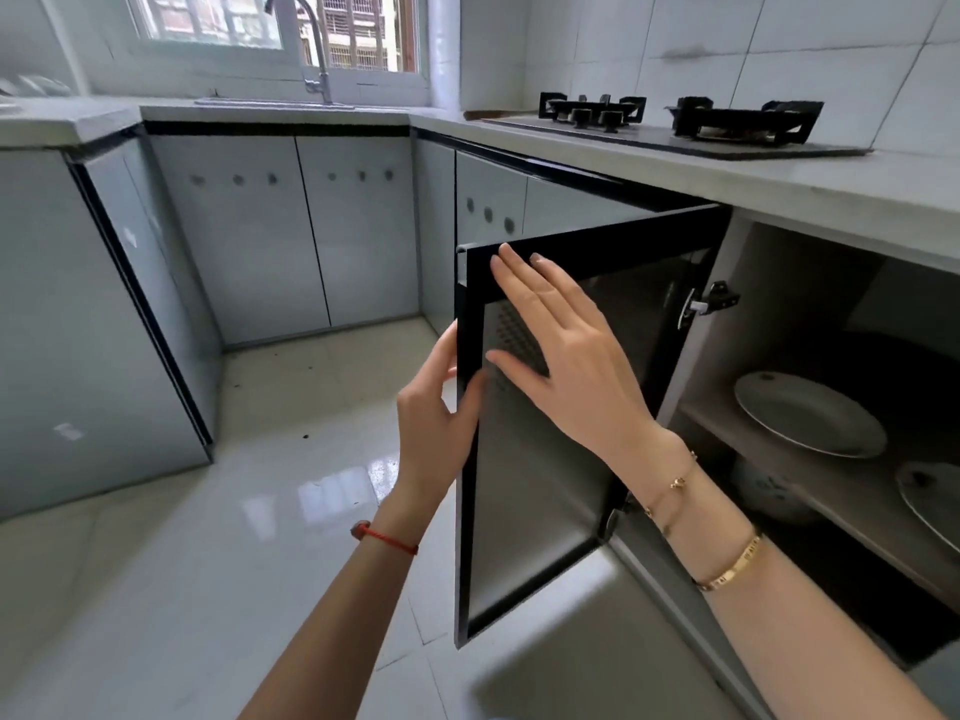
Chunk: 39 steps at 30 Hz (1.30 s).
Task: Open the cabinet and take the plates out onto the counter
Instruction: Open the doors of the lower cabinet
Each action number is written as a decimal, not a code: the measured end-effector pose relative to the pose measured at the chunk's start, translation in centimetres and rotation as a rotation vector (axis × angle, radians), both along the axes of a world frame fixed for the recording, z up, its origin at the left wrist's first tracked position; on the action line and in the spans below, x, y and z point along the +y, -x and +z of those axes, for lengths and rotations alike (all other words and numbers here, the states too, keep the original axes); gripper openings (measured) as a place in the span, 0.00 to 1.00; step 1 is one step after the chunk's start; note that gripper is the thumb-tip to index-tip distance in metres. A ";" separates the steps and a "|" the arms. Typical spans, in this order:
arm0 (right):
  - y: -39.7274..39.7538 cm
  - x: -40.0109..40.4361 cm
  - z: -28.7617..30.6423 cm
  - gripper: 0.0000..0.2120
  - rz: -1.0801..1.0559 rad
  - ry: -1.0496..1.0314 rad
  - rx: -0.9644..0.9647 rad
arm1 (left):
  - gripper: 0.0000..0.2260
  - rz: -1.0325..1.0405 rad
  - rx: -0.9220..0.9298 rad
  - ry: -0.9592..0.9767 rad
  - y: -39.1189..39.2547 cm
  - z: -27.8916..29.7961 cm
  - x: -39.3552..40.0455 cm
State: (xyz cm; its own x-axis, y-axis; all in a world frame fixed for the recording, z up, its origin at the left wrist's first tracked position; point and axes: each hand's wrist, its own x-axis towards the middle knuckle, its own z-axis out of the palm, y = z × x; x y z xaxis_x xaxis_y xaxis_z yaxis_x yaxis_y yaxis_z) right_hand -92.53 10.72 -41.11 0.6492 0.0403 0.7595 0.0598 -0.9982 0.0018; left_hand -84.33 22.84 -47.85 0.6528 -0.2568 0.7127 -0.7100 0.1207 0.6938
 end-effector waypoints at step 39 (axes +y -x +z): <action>21.3 -8.9 -0.9 0.27 -0.646 -0.126 0.010 | 0.24 -0.506 -0.192 -0.199 12.1 0.0 -13.6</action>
